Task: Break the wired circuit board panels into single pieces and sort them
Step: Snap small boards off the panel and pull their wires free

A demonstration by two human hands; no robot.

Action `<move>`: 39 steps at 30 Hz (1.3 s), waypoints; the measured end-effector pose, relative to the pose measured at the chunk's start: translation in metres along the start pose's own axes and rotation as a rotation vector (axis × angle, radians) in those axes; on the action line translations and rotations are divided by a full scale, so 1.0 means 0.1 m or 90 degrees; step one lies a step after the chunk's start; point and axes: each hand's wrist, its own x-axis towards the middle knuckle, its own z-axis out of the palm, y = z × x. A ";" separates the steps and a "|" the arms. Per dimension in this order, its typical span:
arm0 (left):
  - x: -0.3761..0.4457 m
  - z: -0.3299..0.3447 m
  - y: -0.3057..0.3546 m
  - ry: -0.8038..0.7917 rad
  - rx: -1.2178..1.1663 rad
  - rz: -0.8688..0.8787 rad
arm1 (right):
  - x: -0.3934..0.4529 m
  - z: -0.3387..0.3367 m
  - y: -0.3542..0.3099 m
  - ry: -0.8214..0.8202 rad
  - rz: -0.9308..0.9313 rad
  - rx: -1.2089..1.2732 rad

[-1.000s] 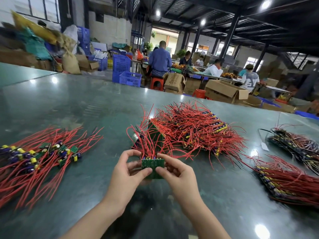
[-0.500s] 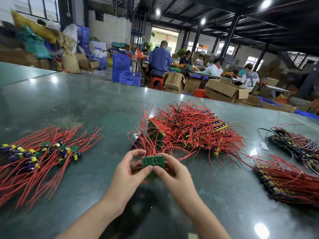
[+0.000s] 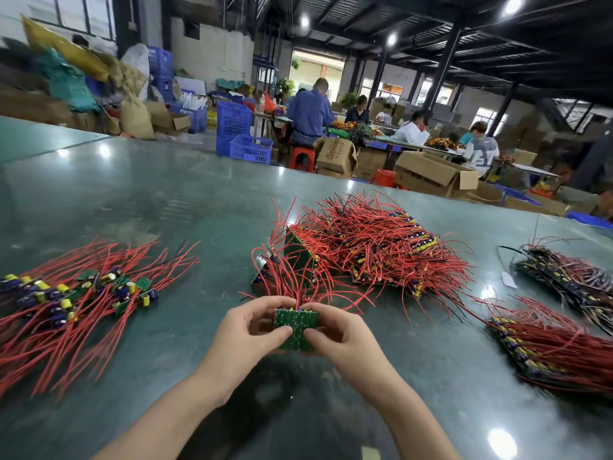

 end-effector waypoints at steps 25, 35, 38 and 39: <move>0.00 -0.01 -0.14 0.052 0.089 -0.023 | 0.01 0.01 0.08 -0.063 0.017 -0.121; 0.03 -0.01 -0.16 0.026 0.084 -0.046 | 0.00 0.05 0.07 -0.020 0.052 -0.130; 0.02 0.01 -0.15 0.050 0.111 -0.028 | -0.02 0.14 0.09 0.042 0.051 -0.194; 0.02 0.02 -0.15 0.058 0.121 -0.022 | -0.03 0.16 0.09 0.056 0.050 -0.215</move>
